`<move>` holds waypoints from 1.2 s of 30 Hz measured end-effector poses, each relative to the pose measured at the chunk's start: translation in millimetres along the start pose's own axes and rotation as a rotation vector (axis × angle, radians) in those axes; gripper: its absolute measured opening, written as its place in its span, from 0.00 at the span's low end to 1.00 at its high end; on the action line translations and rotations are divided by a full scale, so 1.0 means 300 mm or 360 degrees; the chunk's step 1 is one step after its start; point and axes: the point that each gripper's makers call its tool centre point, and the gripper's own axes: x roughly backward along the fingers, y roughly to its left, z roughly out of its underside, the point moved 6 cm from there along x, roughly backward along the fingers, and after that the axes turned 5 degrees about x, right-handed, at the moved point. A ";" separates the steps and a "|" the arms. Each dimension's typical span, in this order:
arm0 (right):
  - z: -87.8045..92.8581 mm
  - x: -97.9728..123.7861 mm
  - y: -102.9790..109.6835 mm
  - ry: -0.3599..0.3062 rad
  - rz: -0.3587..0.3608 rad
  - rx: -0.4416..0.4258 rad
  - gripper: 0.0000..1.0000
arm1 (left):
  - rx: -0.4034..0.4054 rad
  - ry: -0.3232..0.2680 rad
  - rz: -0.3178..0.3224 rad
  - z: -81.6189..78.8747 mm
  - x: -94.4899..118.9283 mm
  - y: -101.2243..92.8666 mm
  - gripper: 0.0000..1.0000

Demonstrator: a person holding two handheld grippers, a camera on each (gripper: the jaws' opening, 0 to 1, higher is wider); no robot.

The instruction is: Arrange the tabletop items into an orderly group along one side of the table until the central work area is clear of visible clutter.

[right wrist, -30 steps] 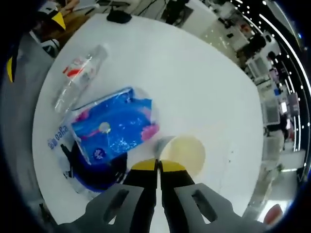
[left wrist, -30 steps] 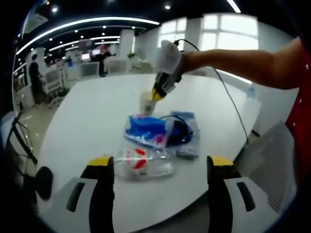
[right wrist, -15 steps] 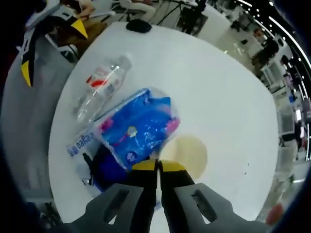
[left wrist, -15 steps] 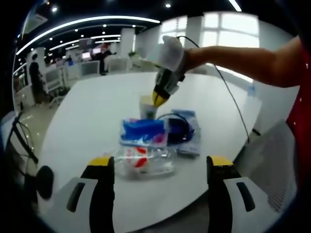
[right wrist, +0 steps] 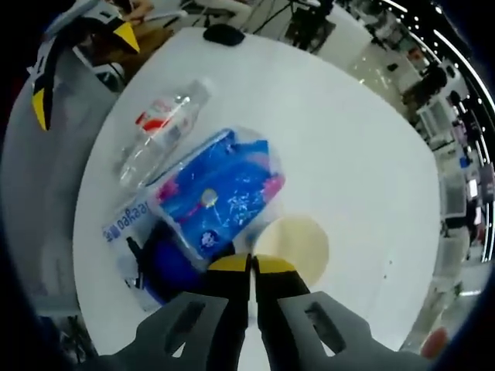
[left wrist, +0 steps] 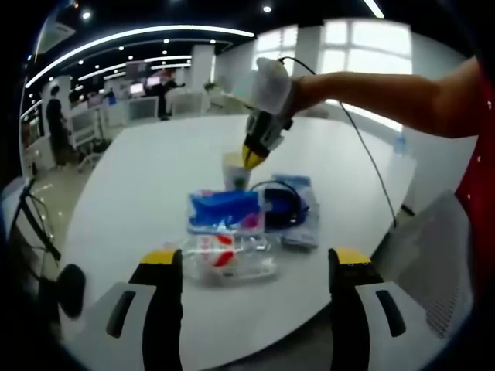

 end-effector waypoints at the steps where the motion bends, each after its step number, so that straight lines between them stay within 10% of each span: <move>1: 0.000 0.000 0.000 0.0000 -0.0002 0.0004 0.02 | 0.0001 0.0000 0.0001 0.000 0.000 0.000 0.74; 36: -0.039 0.122 0.002 -0.0134 0.0137 -0.0021 0.16 | -0.0014 0.0026 0.0001 0.004 -0.002 -0.003 0.74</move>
